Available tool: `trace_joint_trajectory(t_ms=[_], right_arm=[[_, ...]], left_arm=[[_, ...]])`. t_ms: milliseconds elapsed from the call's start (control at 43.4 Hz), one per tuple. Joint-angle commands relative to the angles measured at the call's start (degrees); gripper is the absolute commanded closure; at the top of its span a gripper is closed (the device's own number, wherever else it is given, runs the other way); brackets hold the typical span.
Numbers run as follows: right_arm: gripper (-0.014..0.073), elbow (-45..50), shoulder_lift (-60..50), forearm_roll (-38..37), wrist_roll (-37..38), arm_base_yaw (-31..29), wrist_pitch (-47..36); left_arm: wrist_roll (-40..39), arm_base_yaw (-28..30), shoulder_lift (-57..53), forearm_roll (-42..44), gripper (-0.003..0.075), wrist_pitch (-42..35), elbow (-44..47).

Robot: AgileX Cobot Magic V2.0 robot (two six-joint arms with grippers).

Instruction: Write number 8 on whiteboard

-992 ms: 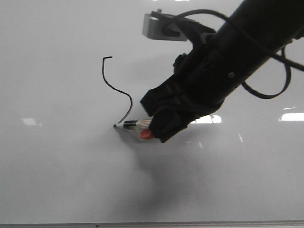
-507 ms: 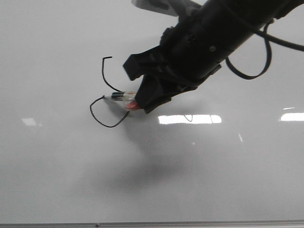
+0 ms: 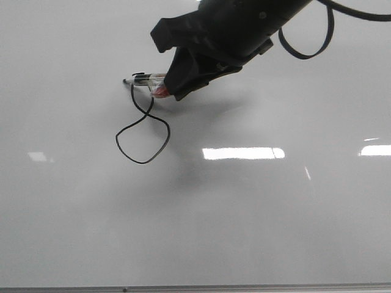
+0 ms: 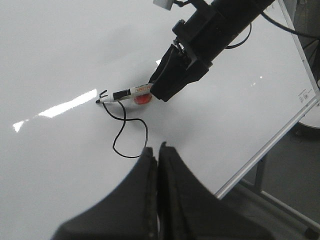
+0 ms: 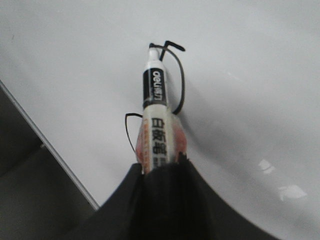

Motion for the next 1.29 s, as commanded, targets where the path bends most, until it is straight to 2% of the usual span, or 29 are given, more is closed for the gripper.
trace_joint_trajectory(t_ms=[0, 161, 300, 392, 507, 553, 576, 738, 992, 1130, 1268], right_arm=[[0.0652, -2.08, -4.4, 0.19, -0.12, 0.72, -2.46], [0.0652, -2.08, -10.87, -5.97, -2.22, 1.91, 1.95], [0.0652, -3.23, -14.47, -16.04, -10.1, 4.72, 9.77], [0.0652, -5.39, -14.86, -21.56, -14.75, 7.42, 15.78], [0.0652, -7.13, -14.86, -25.46, -15.64, 10.8, 20.54], [0.0652, -7.71, -14.86, -26.03, -15.64, 12.03, 21.91], [0.0652, -7.77, -14.86, -26.19, -15.64, 12.7, 22.37], [0.0652, -7.89, -14.86, -26.31, -15.64, 16.39, 24.66], [0.0652, -8.87, -14.86, -26.19, -15.64, 21.38, 25.42], [0.0652, -10.05, -14.86, -25.52, -15.64, 21.74, 25.53], [0.0652, -10.17, -14.86, -24.93, -15.64, 21.74, 25.94]], left_arm=[[-0.51, 0.12, 0.52, -1.17, 0.0741, -4.39, -1.55], [-0.51, 0.12, 0.64, -1.6, 0.0741, -3.79, -2.01], [2.69, 0.12, 5.87, 0.04, 0.0717, 5.02, -7.59], [9.92, 0.12, 13.95, 0.29, 0.0598, 9.24, -12.26], [16.5, 0.12, 24.08, -0.78, 0.0346, 13.31, -18.06], [19.63, -0.26, 27.69, -1.19, 0.0281, 15.51, -20.39], [20.75, -0.72, 29.53, -1.19, 0.0272, 16.38, -21.52], [22.15, -5.77, 35.68, 2.14, 0.0323, 16.5, -25.05], [22.15, -11.56, 38.79, 3.88, 0.035, 14.07, -25.16], [22.15, -11.81, 38.88, 4.0, 0.0476, 13.92, -25.16], [22.15, -11.81, 38.88, 4.11, 0.0636, 14.31, -25.16]])
